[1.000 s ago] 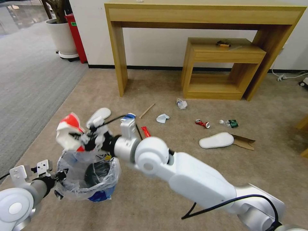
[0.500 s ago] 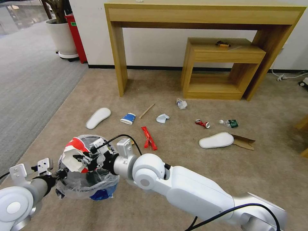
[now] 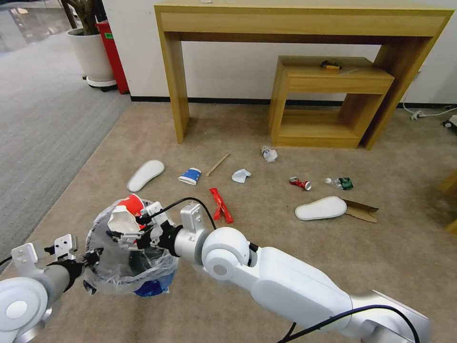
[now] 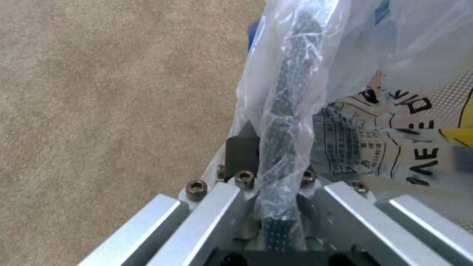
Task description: Pick up the trash bin and place the garbage on the floor into it.
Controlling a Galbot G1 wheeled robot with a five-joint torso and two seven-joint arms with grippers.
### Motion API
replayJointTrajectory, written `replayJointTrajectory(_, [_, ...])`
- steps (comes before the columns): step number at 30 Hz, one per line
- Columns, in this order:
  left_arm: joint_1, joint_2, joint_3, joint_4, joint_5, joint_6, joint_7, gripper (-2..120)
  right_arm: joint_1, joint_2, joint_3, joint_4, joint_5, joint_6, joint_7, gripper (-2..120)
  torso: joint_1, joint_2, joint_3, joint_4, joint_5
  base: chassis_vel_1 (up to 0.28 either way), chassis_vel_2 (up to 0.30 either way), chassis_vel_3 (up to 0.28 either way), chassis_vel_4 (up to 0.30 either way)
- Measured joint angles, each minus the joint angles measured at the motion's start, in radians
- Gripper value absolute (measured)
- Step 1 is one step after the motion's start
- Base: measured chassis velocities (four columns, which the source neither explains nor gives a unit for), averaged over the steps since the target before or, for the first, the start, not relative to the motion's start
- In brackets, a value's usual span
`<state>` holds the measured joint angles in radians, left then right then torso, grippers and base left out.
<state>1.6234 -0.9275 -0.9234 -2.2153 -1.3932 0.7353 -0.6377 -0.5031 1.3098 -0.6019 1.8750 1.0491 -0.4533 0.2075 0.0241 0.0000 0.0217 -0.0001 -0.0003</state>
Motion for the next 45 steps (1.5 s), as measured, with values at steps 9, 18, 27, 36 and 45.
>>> replayJointTrajectory(9, [0.001,-0.001,-0.01,-0.001,-0.004,0.0,0.0,0,-0.004,0.01,-0.011,-0.024,0.013,0.002,0.016,100,0.0,0.0,0.0,0.0,0.0,0.0,0.0,0.0,0.0])
replayJointTrajectory(18, [-0.002,-0.002,-0.011,0.007,-0.004,0.0,0.009,0,-0.025,-0.012,0.012,0.001,0.091,-0.013,0.069,100,0.0,0.0,0.0,-0.0001,0.0,0.0,0.0,0.0,0.0])
replayJointTrajectory(27, [0.005,-0.002,-0.028,0.018,0.002,0.0,0.027,0,-0.026,-0.025,0.022,0.045,0.094,-0.014,0.086,100,0.0,0.0,0.0,0.0,0.0,0.0,0.0,0.0,0.0])
replayJointTrajectory(36, [0.037,-0.027,-0.073,0.033,0.035,0.0,0.075,0,-0.031,-0.028,0.117,0.042,-0.006,-0.011,0.079,100,0.0,0.0,0.0,0.0002,0.0,0.0,0.0,0.0,0.0])
replayJointTrajectory(45, [0.117,-0.043,-0.145,0.073,0.117,0.0,0.166,0,-0.129,-0.159,0.347,0.034,-0.131,-0.011,0.035,100,0.0,0.0,0.0,0.0001,0.0,0.0,0.0,0.0,0.0])
